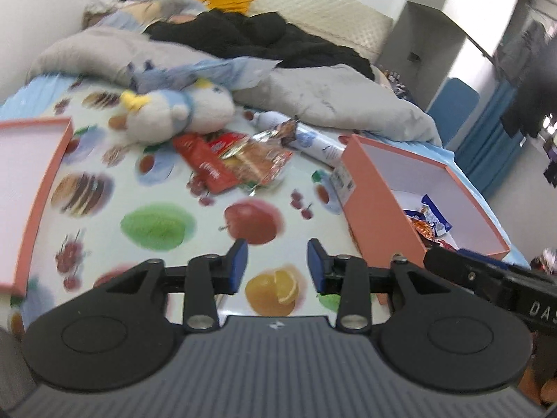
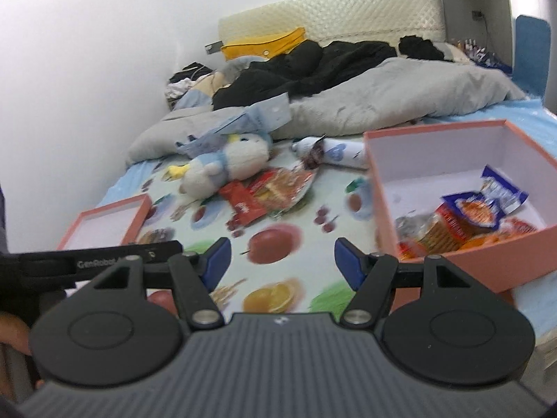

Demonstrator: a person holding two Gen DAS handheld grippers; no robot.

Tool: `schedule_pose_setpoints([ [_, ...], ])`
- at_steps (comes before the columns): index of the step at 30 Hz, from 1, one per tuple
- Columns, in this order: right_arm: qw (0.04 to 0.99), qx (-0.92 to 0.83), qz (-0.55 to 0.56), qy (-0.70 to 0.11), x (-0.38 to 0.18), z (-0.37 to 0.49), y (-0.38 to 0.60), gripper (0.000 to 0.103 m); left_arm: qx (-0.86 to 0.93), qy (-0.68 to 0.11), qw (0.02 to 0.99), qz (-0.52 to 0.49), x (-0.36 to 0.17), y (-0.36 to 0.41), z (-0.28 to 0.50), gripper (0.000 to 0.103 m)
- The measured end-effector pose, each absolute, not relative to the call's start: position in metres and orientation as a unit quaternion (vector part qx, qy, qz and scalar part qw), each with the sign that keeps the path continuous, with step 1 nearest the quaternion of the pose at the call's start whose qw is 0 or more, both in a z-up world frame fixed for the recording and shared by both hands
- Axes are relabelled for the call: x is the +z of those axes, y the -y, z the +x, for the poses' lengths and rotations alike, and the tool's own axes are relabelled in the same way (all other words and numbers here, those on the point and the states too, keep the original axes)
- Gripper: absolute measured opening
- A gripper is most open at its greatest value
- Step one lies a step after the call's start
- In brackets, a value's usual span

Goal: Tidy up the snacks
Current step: 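Withdraw both tools from the pink box back toward the snack pile, then close the left gripper on the red bag while the right grasps the red-labelled spicy packet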

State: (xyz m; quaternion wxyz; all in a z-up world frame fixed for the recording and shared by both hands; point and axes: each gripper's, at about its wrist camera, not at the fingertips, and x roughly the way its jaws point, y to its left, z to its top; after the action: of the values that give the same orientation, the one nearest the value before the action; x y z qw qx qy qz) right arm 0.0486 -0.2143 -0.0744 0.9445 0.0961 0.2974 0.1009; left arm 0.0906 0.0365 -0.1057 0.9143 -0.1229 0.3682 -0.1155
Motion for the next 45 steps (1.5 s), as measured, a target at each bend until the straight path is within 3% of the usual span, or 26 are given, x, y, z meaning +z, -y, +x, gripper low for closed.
schedule_pose_setpoints([
  [3, 0.942, 0.101, 0.092, -0.306, -0.084, 0.049, 0.207, 0.068, -0.103, -0.378, 0.910, -0.134, -0.117, -0.045, 0.093, 0.053],
  [16, 0.939, 0.106, 0.058, -0.320, -0.107, 0.127, 0.198, 0.067, -0.091, -0.406, 0.893, -0.171, -0.168, -0.062, 0.187, 0.053],
  [20, 0.939, 0.104, 0.072, -0.320, -0.119, 0.162, 0.199, 0.067, -0.095, -0.407, 0.896, -0.152, -0.186, -0.060, 0.225, 0.066],
  [45, 0.925, 0.054, 0.137, -0.351, -0.208, 0.346, 0.185, 0.067, -0.036, -0.416, 0.893, -0.166, -0.267, -0.067, 0.408, 0.067],
])
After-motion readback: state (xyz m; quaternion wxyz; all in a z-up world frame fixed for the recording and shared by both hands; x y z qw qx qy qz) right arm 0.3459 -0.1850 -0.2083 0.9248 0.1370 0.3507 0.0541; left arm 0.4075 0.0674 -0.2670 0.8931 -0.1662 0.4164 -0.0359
